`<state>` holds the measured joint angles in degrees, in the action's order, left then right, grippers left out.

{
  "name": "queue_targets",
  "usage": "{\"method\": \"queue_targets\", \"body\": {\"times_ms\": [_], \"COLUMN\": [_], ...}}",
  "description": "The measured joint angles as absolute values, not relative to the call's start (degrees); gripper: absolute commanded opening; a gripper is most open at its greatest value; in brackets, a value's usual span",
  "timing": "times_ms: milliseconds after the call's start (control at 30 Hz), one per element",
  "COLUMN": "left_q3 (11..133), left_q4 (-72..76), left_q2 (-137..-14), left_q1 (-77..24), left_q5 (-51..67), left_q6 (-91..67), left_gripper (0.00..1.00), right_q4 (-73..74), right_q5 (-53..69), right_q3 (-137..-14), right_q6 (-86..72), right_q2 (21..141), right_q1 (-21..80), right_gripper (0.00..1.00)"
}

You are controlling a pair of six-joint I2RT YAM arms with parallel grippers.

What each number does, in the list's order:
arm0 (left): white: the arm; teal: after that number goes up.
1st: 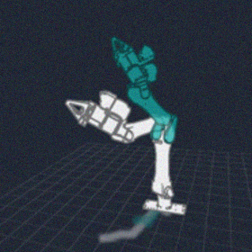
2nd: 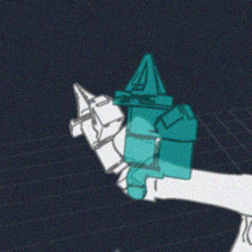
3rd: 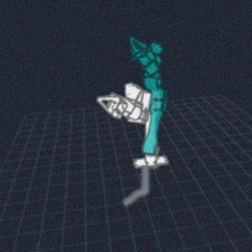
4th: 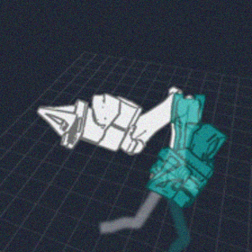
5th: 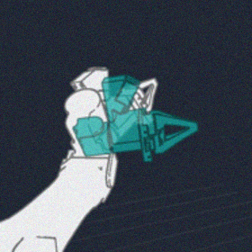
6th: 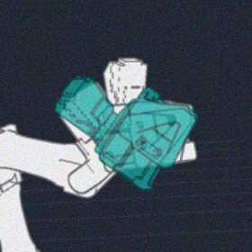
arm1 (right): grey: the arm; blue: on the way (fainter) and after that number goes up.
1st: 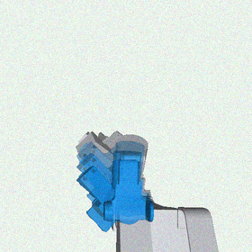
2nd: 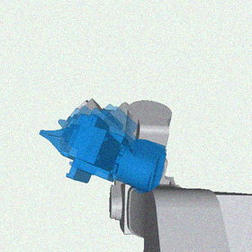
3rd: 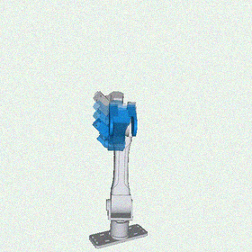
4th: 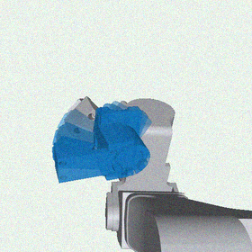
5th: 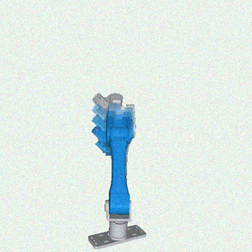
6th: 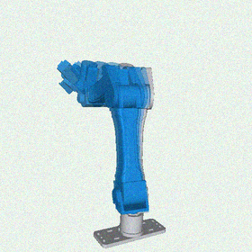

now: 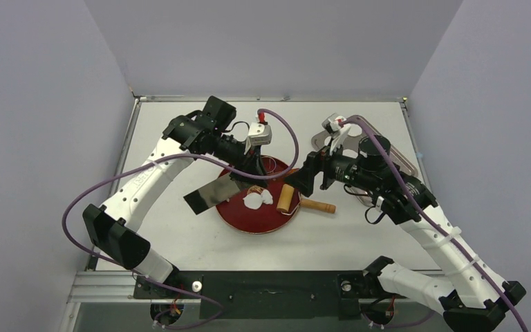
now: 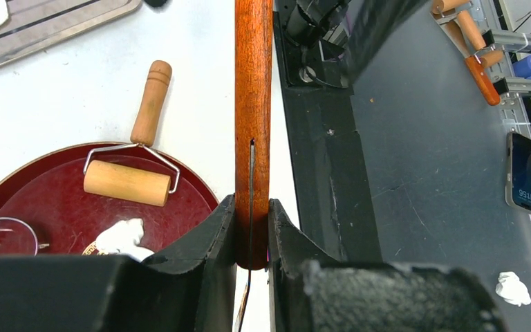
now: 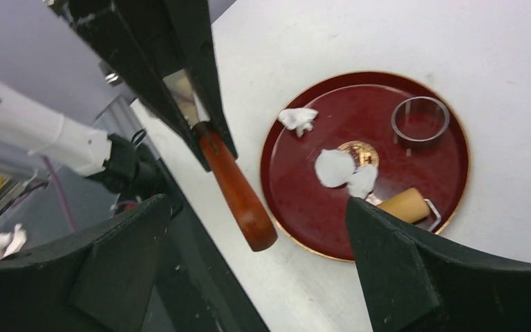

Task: Roll out the dumpling wrappers from the dough
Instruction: Adjust the spatula.

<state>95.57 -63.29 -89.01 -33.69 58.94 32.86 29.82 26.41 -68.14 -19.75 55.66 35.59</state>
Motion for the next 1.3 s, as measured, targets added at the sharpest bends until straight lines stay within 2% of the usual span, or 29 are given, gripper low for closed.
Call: {"method": "queue_targets", "body": {"times_ms": [100,200,267,433,600,700,833,967,1067,1133,1233,1300], "left_q3": [95.57,95.57,95.57,95.57,95.57,95.57,95.57,95.57,95.57,95.57,95.57,95.57], "left_q4": [-63.35,-63.35,-63.33,-63.31,-63.20,-63.18,-63.18,-63.18,-63.16,-63.13,-62.85,-63.09], "left_q2": [-88.29,-87.83,-87.74,-87.74,-87.74,-87.74,-87.74,-87.74,-87.74,-87.74,-87.72,-87.72], "left_q1": [-33.69,-33.69,-33.69,-33.69,-33.69,-33.69,-33.69,-33.69,-33.71,-33.71,-33.69,-33.65], "left_q5": [59.79,60.49,60.77,61.76,62.04,62.17,62.63,63.16,63.33,63.44,63.48,64.25], "left_q6": [32.82,32.71,32.53,32.08,31.73,31.70,31.66,31.09,30.72,30.61,30.39,30.37], "left_gripper": [0.00,0.00,0.00,0.00,0.00,0.00,0.00,0.00,0.00,0.00,0.00,0.00], "right_q4": [28.99,26.72,25.28,24.01,23.70,22.59,20.71,20.23,20.58,20.67,20.67,20.56], "right_q5": [30.33,32.88,34.06,35.46,35.68,35.90,36.36,36.62,36.88,36.95,37.43,38.70], "right_q3": [-66.41,-65.89,-65.91,-65.91,-65.91,-65.91,-65.91,-65.91,-65.91,-65.91,-66.00,-66.22], "right_q6": [-20.01,-20.27,-20.27,-20.38,-20.45,-21.10,-21.91,-22.15,-22.09,-22.02,-21.87,-21.15], "right_q2": [55.59,55.88,56.66,60.16,61.06,61.10,61.41,62.48,62.89,62.89,62.89,62.78], "right_q1": [36.45,37.74,38.70,40.51,40.71,40.71,40.71,40.71,40.71,40.71,40.71,40.71], "right_gripper": [0.85,0.68,0.61,0.57,0.43,0.40,0.32,0.39,0.37,0.26,0.01,0.00]}}
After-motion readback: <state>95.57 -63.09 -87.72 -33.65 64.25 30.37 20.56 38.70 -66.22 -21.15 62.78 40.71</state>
